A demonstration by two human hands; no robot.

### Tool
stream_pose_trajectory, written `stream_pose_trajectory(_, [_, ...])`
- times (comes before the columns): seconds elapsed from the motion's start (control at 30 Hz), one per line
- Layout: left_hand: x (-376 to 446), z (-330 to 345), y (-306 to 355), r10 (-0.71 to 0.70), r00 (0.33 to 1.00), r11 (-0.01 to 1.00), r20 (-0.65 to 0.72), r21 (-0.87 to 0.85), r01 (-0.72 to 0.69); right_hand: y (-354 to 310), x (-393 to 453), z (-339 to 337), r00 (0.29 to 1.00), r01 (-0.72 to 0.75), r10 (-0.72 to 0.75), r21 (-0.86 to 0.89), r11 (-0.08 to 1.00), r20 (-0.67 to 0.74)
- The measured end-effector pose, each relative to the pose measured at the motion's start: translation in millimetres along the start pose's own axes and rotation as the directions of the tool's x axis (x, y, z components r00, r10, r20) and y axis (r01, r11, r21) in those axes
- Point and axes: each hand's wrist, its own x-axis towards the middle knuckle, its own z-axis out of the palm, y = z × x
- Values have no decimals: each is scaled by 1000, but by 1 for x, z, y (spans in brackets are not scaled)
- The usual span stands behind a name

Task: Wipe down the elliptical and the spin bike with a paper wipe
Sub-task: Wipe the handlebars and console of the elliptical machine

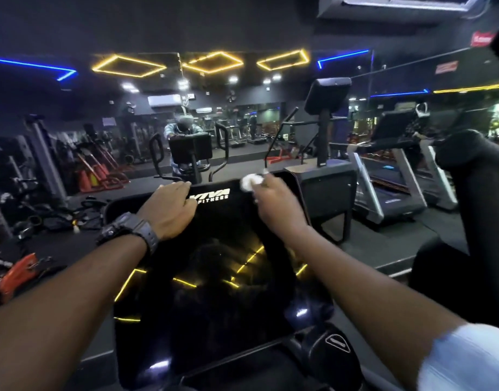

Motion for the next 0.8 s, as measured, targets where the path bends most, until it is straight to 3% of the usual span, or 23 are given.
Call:
stream_pose_trajectory(0.07, [-5, -7, 5, 1, 999, 1000, 32, 20, -2, -14, -4, 5, 943, 309, -308, 11, 951, 122])
stream_pose_trajectory(0.1, [-7, -11, 4, 8, 999, 999, 53, 31, -9, -8, -2, 0, 927, 355, -352, 4, 935, 130])
stream_pose_trajectory(0.13, [-9, -16, 2, 16, 998, 999, 63, 47, -19, 2, 2, 0, 951, 294, -294, 14, 956, 100])
stream_pose_trajectory(0.17, [-12, -20, -3, 13, 998, 998, 57, 67, -17, 9, 6, -5, 990, 136, -137, 29, 990, 38])
stream_pose_trajectory(0.23, [-15, -24, -17, -19, 1000, 995, 5, 94, 19, 12, 14, 2, 993, -101, 100, -2, 995, -58])
stream_pose_trajectory(0.27, [-19, -24, -22, -36, 999, 994, -27, 102, 38, -2, 13, 5, 995, -67, 69, 28, 997, -70])
stream_pose_trajectory(0.33, [-26, -23, -32, -43, 997, 991, -69, 127, 51, -48, -1, 19, 974, 221, -225, 116, 968, 20])
stream_pose_trajectory(0.37, [-30, -22, -37, -46, 996, 988, -76, 143, 57, -68, -13, 24, 908, 393, -411, 174, 903, 81])
stream_pose_trajectory(0.4, [-34, -21, -40, -59, 995, 985, -81, 158, 71, -86, -28, 28, 784, 572, -608, 238, 785, 126])
stream_pose_trajectory(0.47, [-40, -21, -45, -116, 990, 977, -77, 169, 128, -109, -49, 28, 422, 840, -876, 263, 475, 233])
stream_pose_trajectory(0.5, [-42, -22, -46, -142, 987, 975, -77, 162, 153, -110, -47, 26, 309, 881, -902, 266, 391, 300])
stream_pose_trajectory(0.53, [-44, -23, -47, -157, 984, 973, -79, 158, 168, -105, -35, 29, 319, 882, -893, 246, 402, 318])
stream_pose_trajectory(0.63, [-49, -23, -50, -197, 974, 966, -111, 146, 212, -79, 23, 24, 740, 644, -652, 104, 758, 163])
stream_pose_trajectory(0.67, [-51, -22, -52, -215, 968, 962, -130, 141, 232, -71, 34, 24, 845, 520, -526, 85, 850, 97])
stream_pose_trajectory(0.7, [-55, -19, -54, -232, 962, 958, -143, 137, 252, -70, 33, 26, 882, 462, -468, 97, 882, 58])
stream_pose_trajectory(0.73, [-60, -16, -56, -253, 957, 954, -146, 126, 271, -77, 19, 29, 864, 491, -497, 78, 867, 83])
stream_pose_trajectory(0.77, [-64, -13, -58, -270, 953, 953, -139, 104, 285, -87, -8, 32, 737, 657, -662, 87, 749, 135])
stream_pose_trajectory(0.8, [-70, -9, -59, -286, 950, 952, -127, 69, 297, -100, -45, 38, 499, 822, -835, 178, 540, 232])
